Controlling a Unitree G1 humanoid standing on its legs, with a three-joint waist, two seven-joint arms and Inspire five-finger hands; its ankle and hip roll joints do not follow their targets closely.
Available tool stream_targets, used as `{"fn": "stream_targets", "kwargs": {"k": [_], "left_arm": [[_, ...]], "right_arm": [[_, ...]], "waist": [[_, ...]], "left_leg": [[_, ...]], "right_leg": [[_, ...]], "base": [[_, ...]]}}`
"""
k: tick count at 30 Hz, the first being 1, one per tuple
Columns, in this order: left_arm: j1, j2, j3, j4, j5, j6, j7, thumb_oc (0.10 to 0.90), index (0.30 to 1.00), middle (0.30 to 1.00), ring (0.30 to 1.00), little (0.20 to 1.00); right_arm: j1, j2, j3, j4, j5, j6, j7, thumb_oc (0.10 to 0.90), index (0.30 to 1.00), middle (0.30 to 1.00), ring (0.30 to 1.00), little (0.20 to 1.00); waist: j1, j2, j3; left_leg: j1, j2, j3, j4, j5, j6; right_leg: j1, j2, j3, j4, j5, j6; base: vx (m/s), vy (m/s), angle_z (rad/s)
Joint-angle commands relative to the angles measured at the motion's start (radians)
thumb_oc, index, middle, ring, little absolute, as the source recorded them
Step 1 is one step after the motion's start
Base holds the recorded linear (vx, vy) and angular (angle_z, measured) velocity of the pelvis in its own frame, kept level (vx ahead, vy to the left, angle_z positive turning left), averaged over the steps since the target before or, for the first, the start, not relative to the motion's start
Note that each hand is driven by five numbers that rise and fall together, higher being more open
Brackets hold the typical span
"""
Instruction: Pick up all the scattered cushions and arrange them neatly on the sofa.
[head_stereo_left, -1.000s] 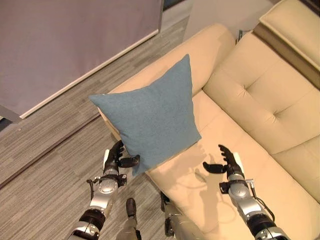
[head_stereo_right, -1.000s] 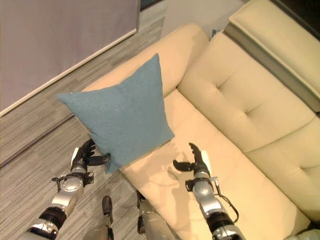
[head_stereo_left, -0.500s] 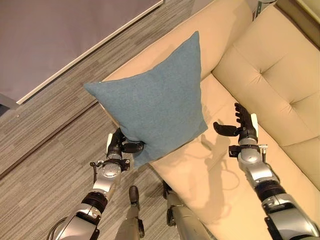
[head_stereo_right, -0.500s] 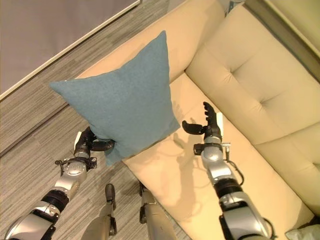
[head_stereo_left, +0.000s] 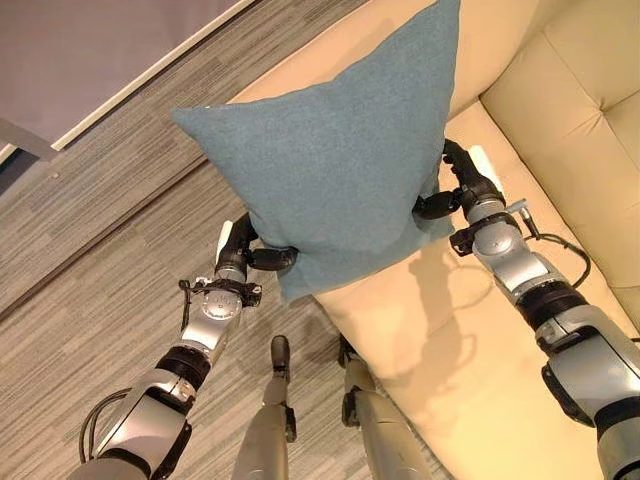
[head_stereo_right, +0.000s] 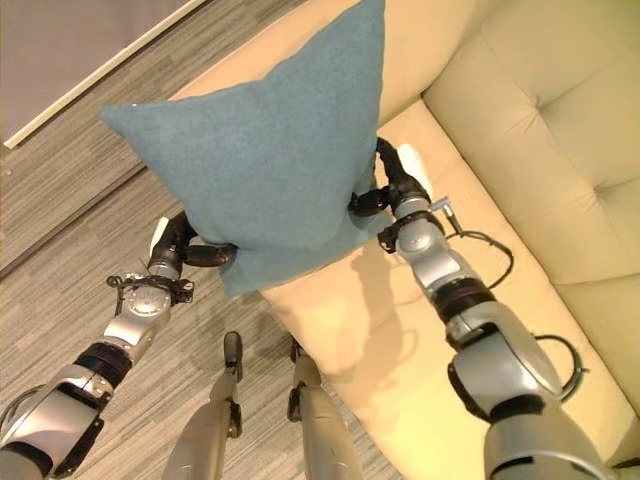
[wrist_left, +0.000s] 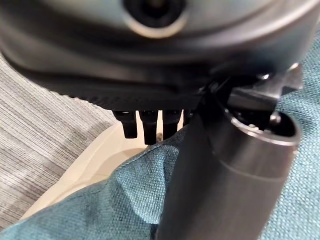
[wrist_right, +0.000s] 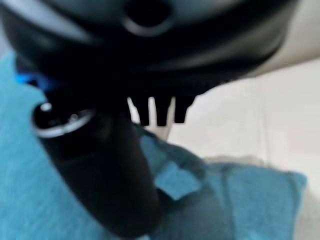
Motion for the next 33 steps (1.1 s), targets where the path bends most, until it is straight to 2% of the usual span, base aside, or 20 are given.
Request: {"fn": "stream_targets", "kwargs": {"k": [1, 3, 4, 5, 6, 11, 18, 19, 20, 24, 28, 29, 32, 33], "left_arm": [[-0.218, -0.058, -0.022, 0.007, 0.021, -0.101, 0.023, 0.8, 0.9, 0.9, 0.9, 0.9], [-0.245, -0.109, -0.013, 0.033, -0.007, -0.107, 0.052, 0.8, 0.9, 0.9, 0.9, 0.9], [-0.257, -0.131, 0.009, 0.034, -0.054, -0.118, 0.065, 0.455, 0.382, 0.382, 0.382, 0.382], [-0.257, -0.135, 0.014, 0.025, -0.06, -0.124, 0.071, 0.4, 0.3, 0.3, 0.3, 0.3], [-0.258, -0.138, 0.017, 0.011, -0.058, -0.127, 0.075, 0.4, 0.3, 0.3, 0.3, 0.3], [-0.255, -0.134, 0.025, -0.031, -0.058, -0.14, 0.079, 0.4, 0.3, 0.3, 0.3, 0.3], [-0.204, -0.154, 0.075, -0.079, -0.077, -0.15, 0.091, 0.4, 0.3, 0.3, 0.3, 0.3], [-0.159, -0.157, 0.093, -0.133, -0.068, -0.151, 0.087, 0.4, 0.3, 0.3, 0.3, 0.3], [-0.159, -0.157, 0.093, -0.134, -0.068, -0.151, 0.087, 0.4, 0.3, 0.3, 0.3, 0.3], [-0.026, -0.177, 0.127, -0.248, -0.063, -0.145, 0.058, 0.4, 0.3, 0.3, 0.3, 0.3], [0.147, -0.2, 0.15, -0.37, -0.061, -0.131, 0.009, 0.4, 0.3, 0.3, 0.3, 0.3], [0.234, -0.196, 0.164, -0.43, -0.062, -0.122, -0.02, 0.4, 0.3, 0.3, 0.3, 0.3], [0.359, -0.183, 0.193, -0.522, -0.059, -0.117, -0.065, 0.4, 0.3, 0.3, 0.3, 0.3], [0.363, -0.183, 0.193, -0.524, -0.059, -0.117, -0.065, 0.4, 0.3, 0.3, 0.3, 0.3]], "right_arm": [[-0.076, 0.104, 0.005, -0.027, -0.047, -0.068, 0.011, 0.8, 0.9, 0.9, 0.9, 0.9], [-0.074, 0.197, -0.012, -0.037, -0.009, -0.075, 0.011, 0.8, 0.9, 0.9, 0.9, 0.9], [-0.076, 0.222, -0.025, -0.041, 0.005, -0.079, 0.001, 0.543, 0.514, 0.514, 0.514, 0.514], [-0.065, 0.238, -0.042, -0.051, 0.019, -0.085, -0.003, 0.438, 0.356, 0.356, 0.356, 0.356], [-0.062, 0.243, -0.052, -0.063, 0.027, -0.089, -0.006, 0.4, 0.3, 0.3, 0.3, 0.3], [-0.035, 0.249, -0.08, -0.107, 0.041, -0.112, -0.014, 0.4, 0.3, 0.3, 0.3, 0.3], [0.082, 0.27, -0.221, -0.199, 0.095, -0.161, -0.04, 0.4, 0.3, 0.3, 0.3, 0.3], [0.154, 0.274, -0.266, -0.26, 0.107, -0.177, -0.037, 0.4, 0.3, 0.3, 0.3, 0.3], [0.154, 0.274, -0.267, -0.261, 0.107, -0.176, -0.037, 0.4, 0.3, 0.3, 0.3, 0.3], [0.33, 0.309, -0.352, -0.386, 0.125, -0.205, -0.015, 0.4, 0.3, 0.3, 0.3, 0.3], [0.536, 0.363, -0.418, -0.507, 0.155, -0.224, 0.033, 0.4, 0.3, 0.3, 0.3, 0.3], [0.627, 0.375, -0.457, -0.552, 0.189, -0.229, 0.062, 0.4, 0.3, 0.3, 0.3, 0.3], [0.751, 0.373, -0.515, -0.628, 0.21, -0.235, 0.104, 0.4, 0.3, 0.3, 0.3, 0.3], [0.754, 0.373, -0.514, -0.631, 0.21, -0.233, 0.104, 0.4, 0.3, 0.3, 0.3, 0.3]], "waist": [[-0.019, -0.029, -0.057], [-0.016, -0.028, -0.052], [-0.016, -0.028, -0.049], [-0.016, -0.026, -0.048], [-0.015, -0.026, -0.047], [-0.022, -0.024, -0.047], [-0.036, -0.017, -0.055], [-0.04, -0.012, -0.057], [-0.04, -0.013, -0.058], [-0.047, -0.007, -0.076], [-0.057, -0.011, -0.121], [-0.066, -0.013, -0.146], [-0.083, -0.011, -0.185], [-0.082, -0.011, -0.186]], "left_leg": [[0.019, -0.033, 0.007, 0.001, -0.055, -0.032], [0.017, -0.034, 0.004, 0.001, -0.056, -0.033], [0.016, -0.033, 0.003, 0.001, -0.055, -0.034], [0.016, -0.034, 0.002, 0.001, -0.056, -0.034], [0.017, -0.034, 0.002, 0.001, -0.057, -0.034], [0.017, -0.033, 0.002, 0.001, -0.06, -0.034], [0.036, -0.028, 0.005, 0.001, -0.072, -0.035], [0.056, -0.026, 0.01, 0.001, -0.078, -0.034], [0.053, -0.027, 0.01, 0.001, -0.074, -0.033], [0.112, -0.022, 0.021, 0.001, -0.098, -0.026], [0.2, -0.015, 0.035, 0.001, -0.132, -0.011], [0.243, -0.016, 0.043, 0.001, -0.142, -0.004], [0.299, -0.011, 0.054, 0.001, -0.156, 0.001], [0.301, -0.011, 0.055, 0.001, -0.157, 0.001]], "right_leg": [[0.048, -0.047, 0.033, 0.083, -0.119, 0.147], [0.047, -0.046, 0.031, 0.081, -0.12, 0.146], [0.048, -0.046, 0.031, 0.078, -0.12, 0.145], [0.049, -0.046, 0.032, 0.078, -0.119, 0.144], [0.049, -0.046, 0.032, 0.076, -0.119, 0.144], [0.052, -0.045, 0.032, 0.07, -0.12, 0.144], [0.074, -0.044, 0.038, 0.064, -0.125, 0.145], [0.095, -0.045, 0.039, 0.063, -0.131, 0.144], [0.092, -0.046, 0.039, 0.062, -0.128, 0.143], [0.144, -0.043, 0.04, 0.064, -0.147, 0.141], [0.231, -0.037, 0.047, 0.054, -0.167, 0.14], [0.275, -0.029, 0.052, 0.046, -0.175, 0.137], [0.327, -0.021, 0.063, 0.037, -0.187, 0.135], [0.329, -0.021, 0.063, 0.036, -0.187, 0.135]], "base": [[0.0, -0.045, 0.02], [0.0, -0.036, -0.01], [0.0, 0.0, 0.0], [0.0, 0.0, 0.0], [0.0, -0.006, 0.05], [0.0, 0.003, 0.06], [0.0, 0.003, 0.01], [0.0, 0.0, 0.0], [0.0, 0.0, 0.0], [0.04, 0.006, -0.05], [0.13, -0.003, -0.04], [0.16, 0.011, -0.07], [0.09, 0.01, -0.15], [0.07, 0.009, -0.21]]}}
